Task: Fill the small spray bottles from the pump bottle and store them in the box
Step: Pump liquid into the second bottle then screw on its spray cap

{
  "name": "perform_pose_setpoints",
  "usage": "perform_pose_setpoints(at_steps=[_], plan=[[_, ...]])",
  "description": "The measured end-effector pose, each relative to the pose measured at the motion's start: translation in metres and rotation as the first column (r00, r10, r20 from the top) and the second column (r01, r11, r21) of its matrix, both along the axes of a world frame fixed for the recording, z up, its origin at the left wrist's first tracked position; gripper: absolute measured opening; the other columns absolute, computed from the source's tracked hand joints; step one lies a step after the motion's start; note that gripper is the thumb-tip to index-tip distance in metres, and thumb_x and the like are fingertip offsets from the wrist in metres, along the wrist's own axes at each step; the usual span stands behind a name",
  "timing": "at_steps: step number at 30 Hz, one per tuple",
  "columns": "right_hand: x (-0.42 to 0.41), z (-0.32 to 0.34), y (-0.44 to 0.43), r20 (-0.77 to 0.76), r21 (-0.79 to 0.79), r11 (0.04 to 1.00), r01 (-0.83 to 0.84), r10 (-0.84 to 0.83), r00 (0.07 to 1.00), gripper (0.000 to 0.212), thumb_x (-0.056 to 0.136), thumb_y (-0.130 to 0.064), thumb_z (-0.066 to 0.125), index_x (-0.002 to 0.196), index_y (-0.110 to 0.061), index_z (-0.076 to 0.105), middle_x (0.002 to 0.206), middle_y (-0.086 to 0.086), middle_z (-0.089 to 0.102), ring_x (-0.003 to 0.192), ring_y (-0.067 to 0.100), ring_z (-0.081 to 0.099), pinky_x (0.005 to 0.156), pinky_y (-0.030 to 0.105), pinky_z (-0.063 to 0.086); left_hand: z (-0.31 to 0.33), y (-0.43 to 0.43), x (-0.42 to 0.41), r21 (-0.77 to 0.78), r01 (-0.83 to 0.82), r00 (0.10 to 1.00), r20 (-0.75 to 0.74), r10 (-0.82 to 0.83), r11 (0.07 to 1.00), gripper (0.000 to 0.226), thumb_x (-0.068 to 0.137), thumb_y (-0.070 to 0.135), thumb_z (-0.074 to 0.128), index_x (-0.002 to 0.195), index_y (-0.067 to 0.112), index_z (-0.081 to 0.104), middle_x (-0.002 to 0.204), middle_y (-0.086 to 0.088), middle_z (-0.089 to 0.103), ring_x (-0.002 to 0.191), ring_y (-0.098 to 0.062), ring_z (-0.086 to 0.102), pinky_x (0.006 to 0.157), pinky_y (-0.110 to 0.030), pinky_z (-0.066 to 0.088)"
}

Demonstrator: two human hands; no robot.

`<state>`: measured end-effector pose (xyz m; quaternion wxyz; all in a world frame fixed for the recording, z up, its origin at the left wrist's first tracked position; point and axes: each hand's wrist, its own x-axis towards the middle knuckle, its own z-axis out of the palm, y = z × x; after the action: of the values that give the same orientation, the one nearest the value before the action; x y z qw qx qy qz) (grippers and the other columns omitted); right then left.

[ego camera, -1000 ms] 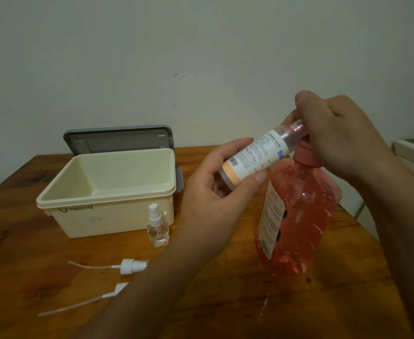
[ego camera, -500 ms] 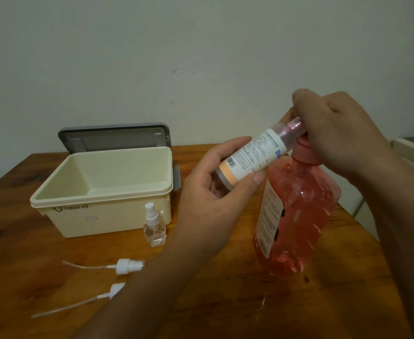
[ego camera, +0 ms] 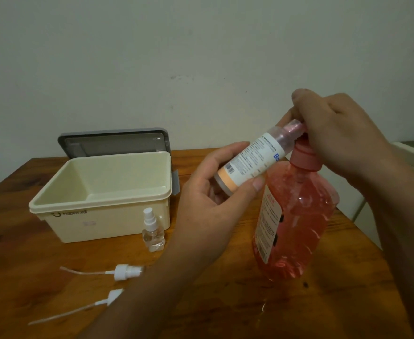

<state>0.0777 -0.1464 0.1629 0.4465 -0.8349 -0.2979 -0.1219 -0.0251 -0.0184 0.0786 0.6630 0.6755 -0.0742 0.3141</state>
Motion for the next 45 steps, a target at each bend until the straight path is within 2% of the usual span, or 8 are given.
perform_pose_setpoints(at_steps=[3,8,18,21,28,36,42,45], plan=[[-0.001,0.005,0.001,0.022,-0.005,1.000,0.006,-0.006,1.000,0.055,0.102,-0.030,0.031,0.069,-0.007,0.068,0.054,-0.002,0.060,0.050,0.008,0.045,0.052,0.026,0.038,0.001,-0.001,0.000,-0.006,-0.001,1.000,0.008,0.001,1.000,0.043,0.080,0.010,0.070,0.113,0.036,0.058,0.106,0.023,0.064,0.103,0.001,0.063,0.076,-0.016,0.054],[0.000,-0.005,0.002,0.007,-0.019,1.000,-0.003,0.004,1.000,0.054,0.102,-0.025,0.031,0.071,0.003,0.065,0.045,-0.011,0.060,0.046,0.009,0.047,0.049,0.025,0.039,-0.003,0.000,0.002,-0.017,-0.010,1.000,-0.005,0.010,1.000,0.043,0.080,0.009,0.070,0.116,0.031,0.060,0.106,0.019,0.065,0.105,-0.002,0.063,0.077,-0.016,0.053],[-0.001,0.001,0.001,0.018,0.000,1.000,0.006,-0.006,1.000,0.054,0.101,-0.028,0.032,0.060,-0.010,0.062,0.046,-0.008,0.059,0.046,0.006,0.045,0.050,0.027,0.036,-0.001,0.000,0.000,-0.016,-0.009,1.000,-0.005,0.009,1.000,0.043,0.077,0.017,0.070,0.116,0.033,0.059,0.107,0.018,0.065,0.104,-0.001,0.063,0.076,-0.015,0.053],[0.000,-0.006,0.002,0.013,0.007,1.000,-0.001,0.001,1.000,0.052,0.099,-0.024,0.032,0.063,-0.001,0.061,0.053,-0.006,0.065,0.049,0.009,0.048,0.045,0.021,0.036,-0.003,0.001,0.000,-0.008,-0.010,1.000,-0.019,0.010,1.000,0.043,0.081,0.010,0.070,0.116,0.032,0.060,0.106,0.017,0.065,0.104,-0.001,0.063,0.076,-0.014,0.053],[-0.003,0.005,-0.001,0.027,0.056,0.998,-0.027,0.025,0.999,0.055,0.101,-0.026,0.033,0.056,-0.016,0.064,0.054,-0.005,0.066,0.047,-0.001,0.053,0.041,0.006,0.033,0.000,0.000,-0.001,-0.002,-0.009,1.000,-0.013,0.009,1.000,0.044,0.077,0.018,0.070,0.116,0.034,0.058,0.107,0.019,0.065,0.104,-0.002,0.063,0.076,-0.016,0.053],[-0.001,-0.005,0.001,0.018,-0.009,1.000,0.003,-0.003,1.000,0.052,0.100,-0.026,0.034,0.062,-0.007,0.064,0.049,-0.002,0.061,0.049,0.009,0.047,0.049,0.026,0.037,-0.004,0.000,0.001,0.004,-0.020,0.999,-0.026,0.020,1.000,0.043,0.080,0.013,0.071,0.117,0.031,0.060,0.109,0.015,0.065,0.106,-0.005,0.063,0.078,-0.017,0.053],[-0.001,0.006,0.000,0.026,0.035,0.999,-0.035,0.035,0.999,0.055,0.100,-0.027,0.033,0.062,-0.013,0.070,0.053,-0.009,0.066,0.049,0.003,0.053,0.044,0.011,0.037,-0.003,0.000,-0.002,-0.005,-0.014,1.000,-0.019,0.014,1.000,0.044,0.081,0.011,0.070,0.118,0.032,0.057,0.109,0.018,0.065,0.104,-0.002,0.063,0.077,-0.015,0.053],[-0.001,0.001,0.002,0.023,0.041,0.999,-0.022,0.021,1.000,0.055,0.100,-0.025,0.033,0.056,-0.016,0.066,0.055,-0.004,0.068,0.048,0.004,0.053,0.044,0.012,0.037,-0.004,0.001,-0.001,-0.009,-0.015,1.000,-0.022,0.015,1.000,0.044,0.082,0.009,0.070,0.118,0.031,0.058,0.109,0.017,0.064,0.105,-0.002,0.063,0.076,-0.015,0.053]])
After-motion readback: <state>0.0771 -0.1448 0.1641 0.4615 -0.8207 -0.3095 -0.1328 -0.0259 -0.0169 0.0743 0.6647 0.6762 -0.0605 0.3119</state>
